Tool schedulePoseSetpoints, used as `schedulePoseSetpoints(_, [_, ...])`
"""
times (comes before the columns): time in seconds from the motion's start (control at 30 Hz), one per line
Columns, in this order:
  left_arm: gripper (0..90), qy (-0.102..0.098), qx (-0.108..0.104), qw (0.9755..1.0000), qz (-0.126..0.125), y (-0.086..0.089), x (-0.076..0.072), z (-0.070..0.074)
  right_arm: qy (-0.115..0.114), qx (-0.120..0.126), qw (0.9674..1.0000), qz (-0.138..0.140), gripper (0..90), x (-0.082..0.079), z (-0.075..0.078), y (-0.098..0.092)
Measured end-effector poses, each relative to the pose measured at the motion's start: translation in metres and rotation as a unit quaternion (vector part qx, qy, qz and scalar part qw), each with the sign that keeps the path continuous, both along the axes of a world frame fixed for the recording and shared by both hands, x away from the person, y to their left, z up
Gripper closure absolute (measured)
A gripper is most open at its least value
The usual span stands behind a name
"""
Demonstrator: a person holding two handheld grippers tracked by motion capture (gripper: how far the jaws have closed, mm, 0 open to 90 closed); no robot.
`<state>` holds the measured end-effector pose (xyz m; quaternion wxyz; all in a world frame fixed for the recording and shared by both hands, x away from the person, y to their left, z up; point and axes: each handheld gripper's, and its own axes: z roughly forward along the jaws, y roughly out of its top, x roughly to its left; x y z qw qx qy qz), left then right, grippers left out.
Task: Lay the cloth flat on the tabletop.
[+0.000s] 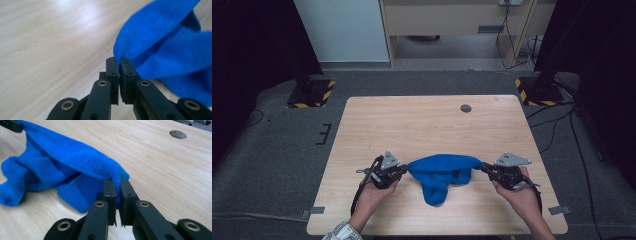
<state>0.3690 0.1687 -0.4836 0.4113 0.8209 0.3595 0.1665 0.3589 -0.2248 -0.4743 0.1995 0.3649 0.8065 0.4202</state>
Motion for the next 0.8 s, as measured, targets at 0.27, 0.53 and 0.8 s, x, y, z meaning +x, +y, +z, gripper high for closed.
schedulePoseSetpoints(0.27, [86.0, 0.006, -0.010, 0.9999, 0.009, -0.004, 0.029, 0.013, 0.017, 0.023, 0.9995, -0.012, 84.8, 0.037, 0.011, 0.003])
schedulePoseSetpoints(0.53, [86.0, 0.011, -0.031, 0.9987, 0.039, -0.004, 0.060, 0.018, 0.037, 0.006, 0.9988, -0.032, 84.6, 0.069, -0.001, 0.004])
schedulePoseSetpoints(0.8, [86.2, 0.020, -0.018, 0.9979, 0.058, -0.007, 0.079, 0.020, 0.049, 0.022, 0.9974, -0.049, 83.0, 0.080, 0.002, 0.003])
